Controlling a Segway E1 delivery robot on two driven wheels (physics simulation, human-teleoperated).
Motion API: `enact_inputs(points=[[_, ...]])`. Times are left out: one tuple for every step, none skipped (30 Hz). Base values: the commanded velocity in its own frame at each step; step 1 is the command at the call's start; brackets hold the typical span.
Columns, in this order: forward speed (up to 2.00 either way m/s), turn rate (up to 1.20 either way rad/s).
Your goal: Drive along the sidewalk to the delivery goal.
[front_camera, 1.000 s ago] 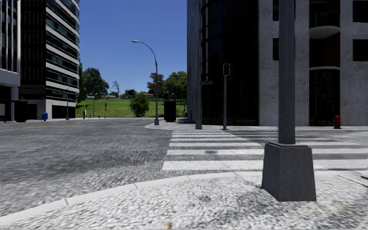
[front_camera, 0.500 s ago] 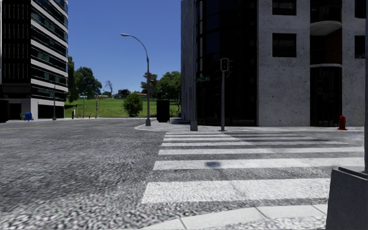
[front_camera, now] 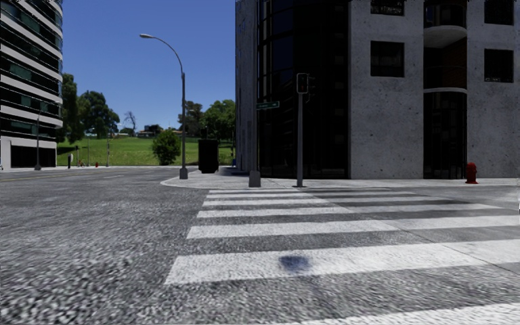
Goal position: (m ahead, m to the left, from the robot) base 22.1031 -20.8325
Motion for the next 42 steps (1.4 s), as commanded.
enact_inputs(points=[[1.53,-0.39],[1.53,-0.39],[1.49,-0.39],[1.43,-0.39],[1.39,-0.39],[1.39,-0.39],[1.38,-0.39],[1.35,-0.39],[1.35,-0.39],[1.35,-0.39],[1.35,-0.39],[1.35,-0.39],[1.35,-0.39],[1.35,-0.39],[1.35,-0.39],[1.35,-0.39],[1.35,-0.39],[1.35,-0.39],[1.35,-0.39],[1.35,-0.39],[1.35,-0.39],[1.35,-0.39],[1.35,-0.39],[1.35,-0.39],[1.35,-0.39],[1.35,-0.39],[1.35,-0.39],[1.35,-0.39],[1.35,-0.39],[1.35,-0.37],[1.35,-0.37],[1.35,-0.36],[1.35,-0.35],[1.35,-0.35],[1.35,-0.32],[1.35,-0.32],[1.35,-0.28],[1.35,-0.25],[1.35,-0.24],[1.35,-0.24],[1.35,-0.24],[1.35,-0.24]])
